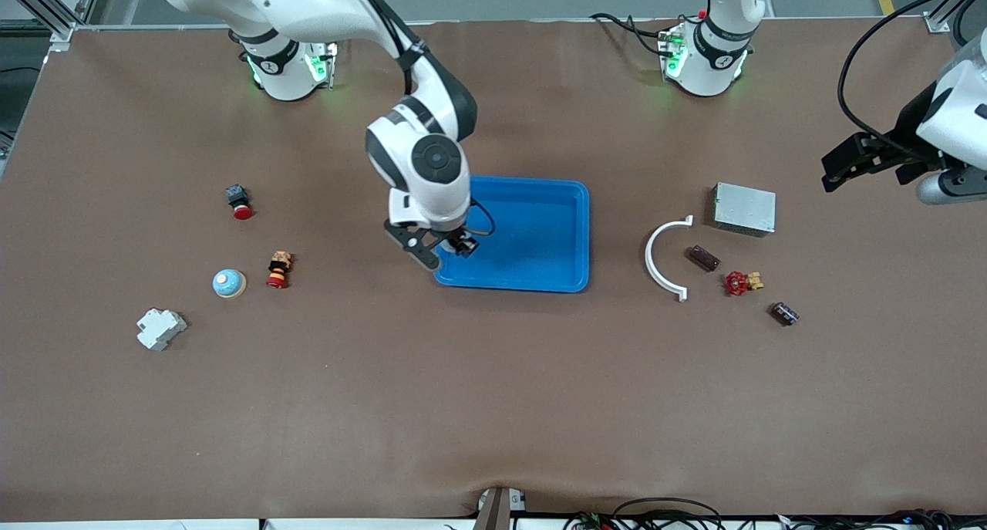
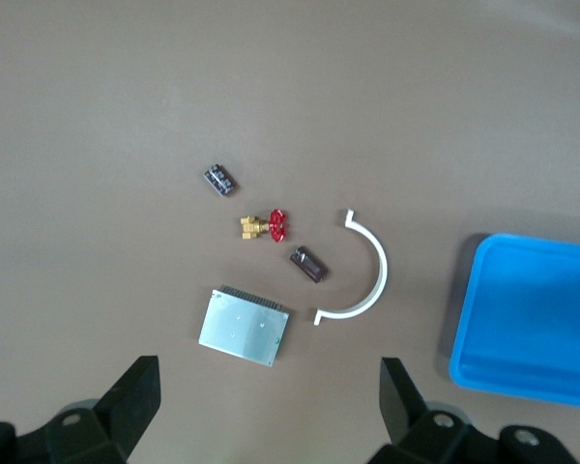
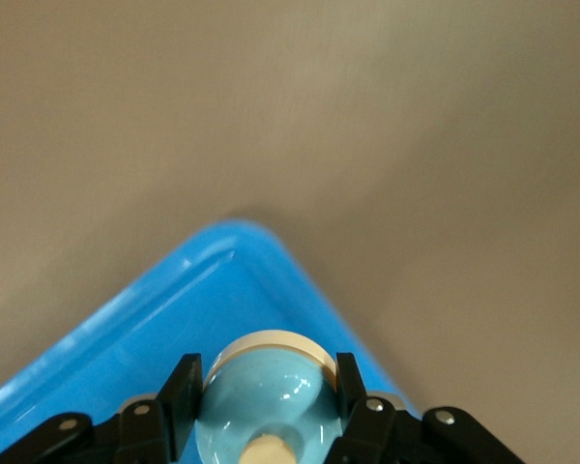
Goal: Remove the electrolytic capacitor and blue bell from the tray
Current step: 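Carry the bell with the right gripper toward the red buttons, then lower the bell beside the first bell and open the right gripper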
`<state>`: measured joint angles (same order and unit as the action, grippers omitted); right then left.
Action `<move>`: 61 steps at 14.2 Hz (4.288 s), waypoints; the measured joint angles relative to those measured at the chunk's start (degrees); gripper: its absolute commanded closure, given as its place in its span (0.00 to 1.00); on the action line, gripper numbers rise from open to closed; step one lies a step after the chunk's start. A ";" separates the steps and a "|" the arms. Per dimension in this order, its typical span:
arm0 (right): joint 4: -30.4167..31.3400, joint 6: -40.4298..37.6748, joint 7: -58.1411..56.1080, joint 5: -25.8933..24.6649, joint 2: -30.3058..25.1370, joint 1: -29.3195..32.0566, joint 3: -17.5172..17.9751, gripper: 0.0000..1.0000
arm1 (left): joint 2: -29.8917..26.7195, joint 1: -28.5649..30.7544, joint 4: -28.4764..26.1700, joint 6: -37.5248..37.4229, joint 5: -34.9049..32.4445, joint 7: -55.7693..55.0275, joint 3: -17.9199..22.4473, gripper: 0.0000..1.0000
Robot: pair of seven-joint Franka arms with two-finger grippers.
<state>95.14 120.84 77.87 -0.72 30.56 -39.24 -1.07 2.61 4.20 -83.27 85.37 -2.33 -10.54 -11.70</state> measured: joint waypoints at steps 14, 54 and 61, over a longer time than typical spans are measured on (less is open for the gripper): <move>0.38 -0.71 -58.80 -0.01 -3.44 32.51 -0.29 1.00 | -7.38 -2.89 -10.54 3.26 0.12 1.84 3.30 0.00; -7.40 16.71 -76.11 2.17 15.36 45.68 -0.05 0.00 | -7.12 -2.85 -9.70 3.38 0.12 1.84 3.70 0.00; -7.40 18.57 -76.11 2.66 15.87 45.68 -0.02 0.00 | -7.07 -2.89 -9.75 3.34 0.12 1.84 3.69 0.00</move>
<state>87.73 139.40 1.76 1.94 46.43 6.44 -1.09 -4.45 1.31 -93.02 88.71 -2.21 -8.70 -8.01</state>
